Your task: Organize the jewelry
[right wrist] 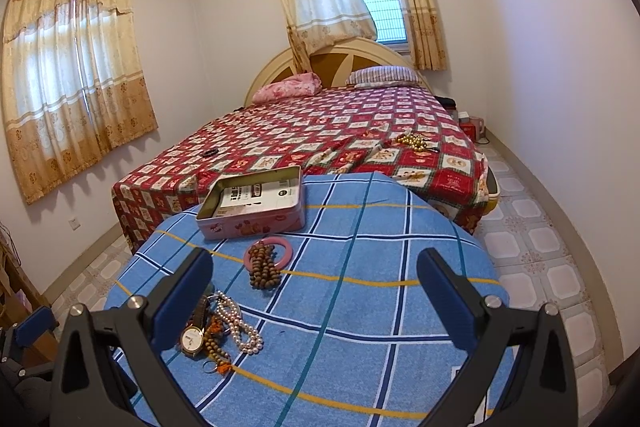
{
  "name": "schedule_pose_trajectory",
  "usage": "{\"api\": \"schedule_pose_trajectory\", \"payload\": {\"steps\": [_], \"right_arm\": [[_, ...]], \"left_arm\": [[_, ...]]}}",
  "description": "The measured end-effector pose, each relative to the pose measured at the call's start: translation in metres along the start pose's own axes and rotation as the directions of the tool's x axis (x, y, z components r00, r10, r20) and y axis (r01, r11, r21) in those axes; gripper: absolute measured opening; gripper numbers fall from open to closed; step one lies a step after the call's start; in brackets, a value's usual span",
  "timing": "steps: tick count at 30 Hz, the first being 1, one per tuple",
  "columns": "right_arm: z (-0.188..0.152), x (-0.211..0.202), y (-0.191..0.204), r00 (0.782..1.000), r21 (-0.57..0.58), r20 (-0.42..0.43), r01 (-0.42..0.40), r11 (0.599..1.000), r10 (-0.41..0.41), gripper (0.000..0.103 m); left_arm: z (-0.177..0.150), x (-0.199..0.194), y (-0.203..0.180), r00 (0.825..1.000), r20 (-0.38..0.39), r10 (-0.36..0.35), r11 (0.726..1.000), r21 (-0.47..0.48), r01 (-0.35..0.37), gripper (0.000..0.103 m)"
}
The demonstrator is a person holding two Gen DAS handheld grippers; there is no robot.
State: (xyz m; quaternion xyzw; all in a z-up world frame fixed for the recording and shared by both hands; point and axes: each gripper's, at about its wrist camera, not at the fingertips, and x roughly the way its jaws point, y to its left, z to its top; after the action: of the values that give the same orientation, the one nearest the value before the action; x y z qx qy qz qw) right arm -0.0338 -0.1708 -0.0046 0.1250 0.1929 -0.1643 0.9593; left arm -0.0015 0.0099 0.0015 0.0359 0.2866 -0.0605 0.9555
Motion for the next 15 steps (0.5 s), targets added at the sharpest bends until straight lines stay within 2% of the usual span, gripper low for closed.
{"api": "schedule_pose_trajectory", "payload": {"steps": [15], "right_arm": [[-0.0004,-0.0001,0.001,1.0,0.0,-0.006,-0.001,1.0,0.001,0.103]], "left_arm": [[-0.0018,0.0,0.0004,1.0,-0.002,0.002,1.0,0.0,-0.002,0.102]]}}
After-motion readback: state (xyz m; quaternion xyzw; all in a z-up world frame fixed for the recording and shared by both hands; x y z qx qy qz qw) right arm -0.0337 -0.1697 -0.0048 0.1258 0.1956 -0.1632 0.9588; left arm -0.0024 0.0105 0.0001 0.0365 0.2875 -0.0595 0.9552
